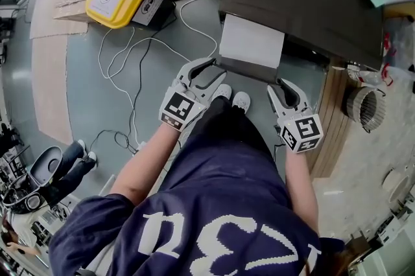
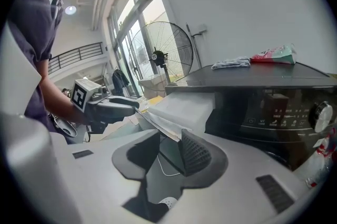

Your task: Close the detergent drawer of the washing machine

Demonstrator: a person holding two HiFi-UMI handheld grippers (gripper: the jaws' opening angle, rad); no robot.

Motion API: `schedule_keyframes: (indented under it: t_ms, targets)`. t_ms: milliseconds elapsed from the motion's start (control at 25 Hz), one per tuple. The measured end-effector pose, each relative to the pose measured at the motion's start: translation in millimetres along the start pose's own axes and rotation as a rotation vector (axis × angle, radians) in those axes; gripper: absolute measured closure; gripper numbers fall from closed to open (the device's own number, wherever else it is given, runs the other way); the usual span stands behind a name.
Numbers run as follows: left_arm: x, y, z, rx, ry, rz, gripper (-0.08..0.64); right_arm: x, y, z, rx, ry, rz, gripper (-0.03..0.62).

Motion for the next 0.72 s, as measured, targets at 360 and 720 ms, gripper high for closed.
schedule_keyframes:
  t_ms: [360,720]
  targets:
    - [-14.4,4.6,-14.2,0.005,0.026,-0.005,0.376,10.9,12.7,-12.3,0.018,-0.028,0.003,0.445]
    - [-28.8,8.5,-28.2,0.013,0.043,-0.003,0.374,21.0,25.2,-23.7,0.055,-0.091,-0.003,0.436]
Point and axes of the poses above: the fingertips, and each gripper's own axes: z backward along the fingers, x to its right, y out of its top, the point moved 3 cm from there along z, backward along the fingers, and after that the axes turned 11 degrees about -z, right-handed, at the moved point
